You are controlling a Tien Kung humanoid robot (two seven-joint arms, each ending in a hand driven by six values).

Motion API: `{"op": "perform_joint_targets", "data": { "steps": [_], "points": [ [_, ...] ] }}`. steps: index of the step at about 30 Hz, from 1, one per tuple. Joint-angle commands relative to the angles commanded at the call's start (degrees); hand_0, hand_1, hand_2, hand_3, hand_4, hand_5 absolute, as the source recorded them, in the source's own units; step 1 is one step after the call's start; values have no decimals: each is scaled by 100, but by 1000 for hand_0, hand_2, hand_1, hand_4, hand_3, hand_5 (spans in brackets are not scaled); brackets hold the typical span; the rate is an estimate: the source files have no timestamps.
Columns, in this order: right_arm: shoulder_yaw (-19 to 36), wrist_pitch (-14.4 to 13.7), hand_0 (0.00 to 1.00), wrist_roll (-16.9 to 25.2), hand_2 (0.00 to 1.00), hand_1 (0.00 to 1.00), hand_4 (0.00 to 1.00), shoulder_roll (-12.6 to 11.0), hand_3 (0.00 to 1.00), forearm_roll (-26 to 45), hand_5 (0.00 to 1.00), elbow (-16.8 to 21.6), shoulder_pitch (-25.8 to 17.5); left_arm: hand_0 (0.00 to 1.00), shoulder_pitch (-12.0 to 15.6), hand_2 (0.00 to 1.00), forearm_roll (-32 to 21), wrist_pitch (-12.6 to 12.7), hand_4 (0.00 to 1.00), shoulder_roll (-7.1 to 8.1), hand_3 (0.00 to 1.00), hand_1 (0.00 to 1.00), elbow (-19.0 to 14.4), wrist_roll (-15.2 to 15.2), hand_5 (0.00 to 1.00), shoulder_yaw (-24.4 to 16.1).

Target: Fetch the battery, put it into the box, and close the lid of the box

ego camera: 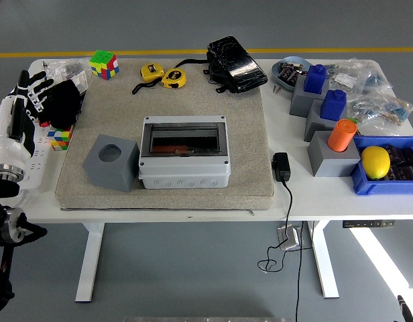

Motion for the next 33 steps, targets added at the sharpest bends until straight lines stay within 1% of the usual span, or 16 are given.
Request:
{"op": "perform_joint_targets", "data": {
  "steps": [2,7,14,33],
  "points": [
    [18,0,822,0,758,773,998,3,793,-14,998,0,4,794,4,775,-15,8,998,9,787,797,-1,-10,940,8],
    [25,-2,822,-1,758,773,998,-7,793,-25,998,0,9,794,-9,775,-26,49,998,9,787,797,-7,-38,940,37],
    [-6,13,822,10,758,773,998,6,792,-31,998,0,-34,797,59,773,-61,66,998,28,785,793,21,-51,934,110],
    [28,5,822,6,757,773,998,18,793,-38,998,0,-7,799,28,771,-78,92,998,52,781,791,-7,-87,916,169]
  ]
}}
